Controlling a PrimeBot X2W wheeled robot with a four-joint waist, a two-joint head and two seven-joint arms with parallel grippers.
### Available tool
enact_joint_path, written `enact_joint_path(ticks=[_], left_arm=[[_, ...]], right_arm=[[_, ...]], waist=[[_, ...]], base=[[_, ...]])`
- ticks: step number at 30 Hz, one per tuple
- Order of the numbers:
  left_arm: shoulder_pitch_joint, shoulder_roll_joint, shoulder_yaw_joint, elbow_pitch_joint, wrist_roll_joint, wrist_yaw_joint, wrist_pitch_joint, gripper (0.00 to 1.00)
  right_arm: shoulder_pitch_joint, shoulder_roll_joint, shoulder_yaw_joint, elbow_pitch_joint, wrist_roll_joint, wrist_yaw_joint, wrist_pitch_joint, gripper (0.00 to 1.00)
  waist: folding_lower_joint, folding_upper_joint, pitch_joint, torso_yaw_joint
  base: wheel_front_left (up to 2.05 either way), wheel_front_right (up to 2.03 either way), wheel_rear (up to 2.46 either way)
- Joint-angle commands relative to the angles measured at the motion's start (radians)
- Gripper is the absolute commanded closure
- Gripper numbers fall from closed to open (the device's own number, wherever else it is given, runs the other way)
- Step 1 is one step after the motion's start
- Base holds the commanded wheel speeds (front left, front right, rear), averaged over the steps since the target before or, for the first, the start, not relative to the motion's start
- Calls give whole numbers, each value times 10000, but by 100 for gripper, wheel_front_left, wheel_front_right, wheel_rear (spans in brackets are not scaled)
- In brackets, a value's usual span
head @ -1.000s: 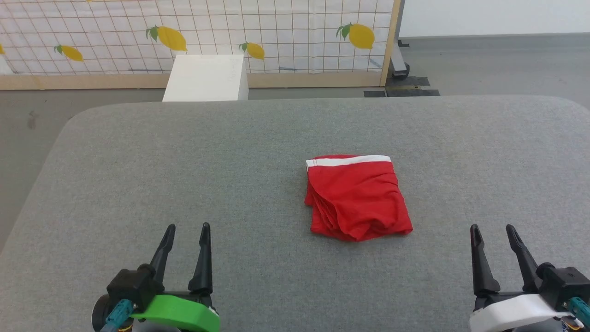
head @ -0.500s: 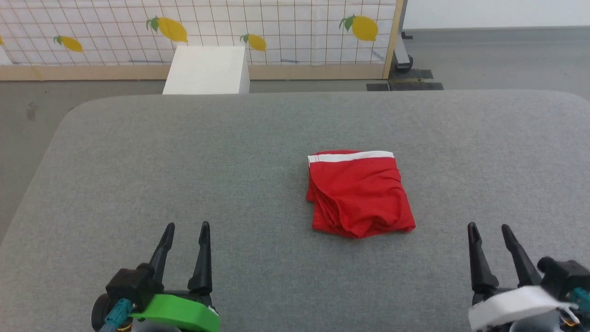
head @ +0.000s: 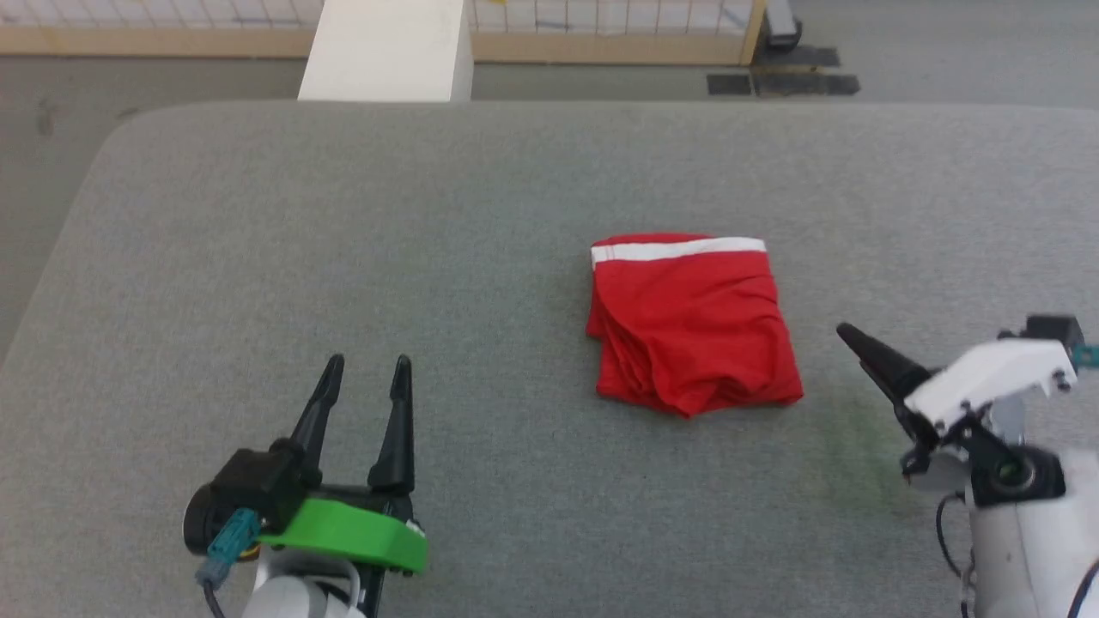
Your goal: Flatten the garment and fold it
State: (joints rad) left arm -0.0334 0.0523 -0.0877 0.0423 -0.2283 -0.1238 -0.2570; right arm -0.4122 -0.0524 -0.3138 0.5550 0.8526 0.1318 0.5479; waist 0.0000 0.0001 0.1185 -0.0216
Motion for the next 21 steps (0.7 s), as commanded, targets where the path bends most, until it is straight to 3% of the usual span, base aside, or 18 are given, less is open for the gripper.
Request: enact_joint_path(ticks=[1, 10, 17, 18, 19, 20, 21], left_arm=[[-264, -20, -69, -56, 82, -68, -47, 0], [-778, -20, -220, -138, 75, -68, -47, 0], [-936, -20, -219, -154, 25, -68, -47, 0], [-949, -20, -233, -145, 15, -68, -47, 0], [-961, -20, -250, -137, 11, -69, -47, 0], [-978, -20, -274, -131, 3, -69, -47, 0], [-993, -20, -289, -131, 2, -69, -47, 0]], right_arm=[[-517, -39, -191, 333, -184, -11, 420, 0], [-2734, -33, -1490, 2305, -1567, -11, 2582, 0], [-3301, 12, -1225, 2549, -2220, -11, 3802, 0], [-3281, 15, -1063, 2520, -2201, -11, 3941, 16], [-3240, 16, -925, 2495, -2172, -11, 4036, 52], [-3175, 17, -758, 2428, -2155, -11, 4104, 69], [-3108, 18, -630, 2323, -2179, -11, 4078, 100]], waist=[[0, -1, 579, 456], [0, -1, 1429, 1064], [0, -1, 1667, 1220], [0, -1, 1667, 1237], [0, -1, 1658, 1245], [0, -1, 1638, 1248], [0, -1, 1616, 1240]], base=[[0, 0, 0], [0, 0, 0], [0, 0, 0], [0, 0, 0], [0, 0, 0], [0, 0, 0], [0, 0, 0]])
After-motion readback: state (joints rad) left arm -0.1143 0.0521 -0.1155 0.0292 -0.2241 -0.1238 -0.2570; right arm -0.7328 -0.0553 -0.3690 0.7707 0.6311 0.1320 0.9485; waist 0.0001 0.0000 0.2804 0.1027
